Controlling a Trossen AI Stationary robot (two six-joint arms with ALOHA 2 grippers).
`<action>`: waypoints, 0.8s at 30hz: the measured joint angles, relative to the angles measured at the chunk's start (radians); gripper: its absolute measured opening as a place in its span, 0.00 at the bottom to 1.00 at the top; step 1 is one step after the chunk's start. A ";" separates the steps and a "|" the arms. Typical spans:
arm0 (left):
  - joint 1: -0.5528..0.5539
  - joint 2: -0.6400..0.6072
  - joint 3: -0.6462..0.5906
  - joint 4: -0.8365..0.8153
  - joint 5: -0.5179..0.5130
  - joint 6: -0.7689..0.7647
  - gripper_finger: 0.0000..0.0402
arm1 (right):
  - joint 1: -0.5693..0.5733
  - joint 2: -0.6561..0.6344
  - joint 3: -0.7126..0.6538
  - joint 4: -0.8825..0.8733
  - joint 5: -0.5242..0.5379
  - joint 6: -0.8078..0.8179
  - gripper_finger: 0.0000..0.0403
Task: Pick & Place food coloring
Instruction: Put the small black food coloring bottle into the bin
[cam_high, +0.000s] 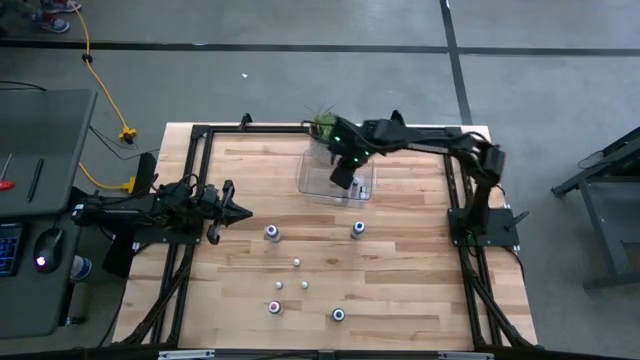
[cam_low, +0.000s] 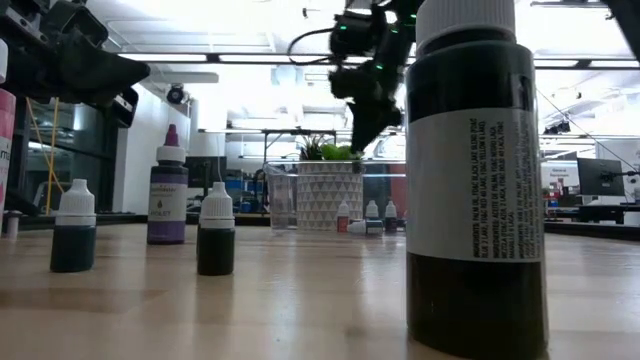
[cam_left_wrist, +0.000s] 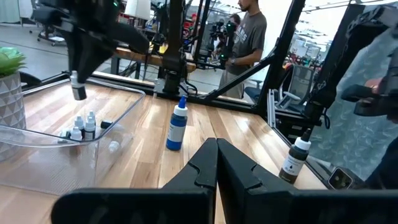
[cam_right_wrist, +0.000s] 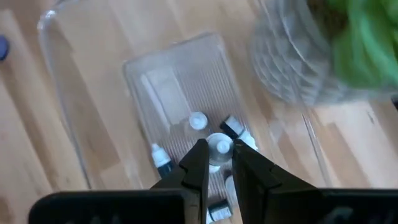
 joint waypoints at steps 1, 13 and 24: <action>0.000 0.000 0.000 0.000 0.000 0.000 0.00 | 0.003 -0.031 -0.052 0.040 0.009 0.028 0.11; 0.000 0.000 0.000 0.000 0.000 0.000 0.00 | 0.080 -0.164 -0.362 0.281 0.090 0.189 0.11; 0.000 0.000 0.000 0.000 0.000 0.000 0.00 | 0.102 -0.163 -0.444 0.322 0.105 0.198 0.11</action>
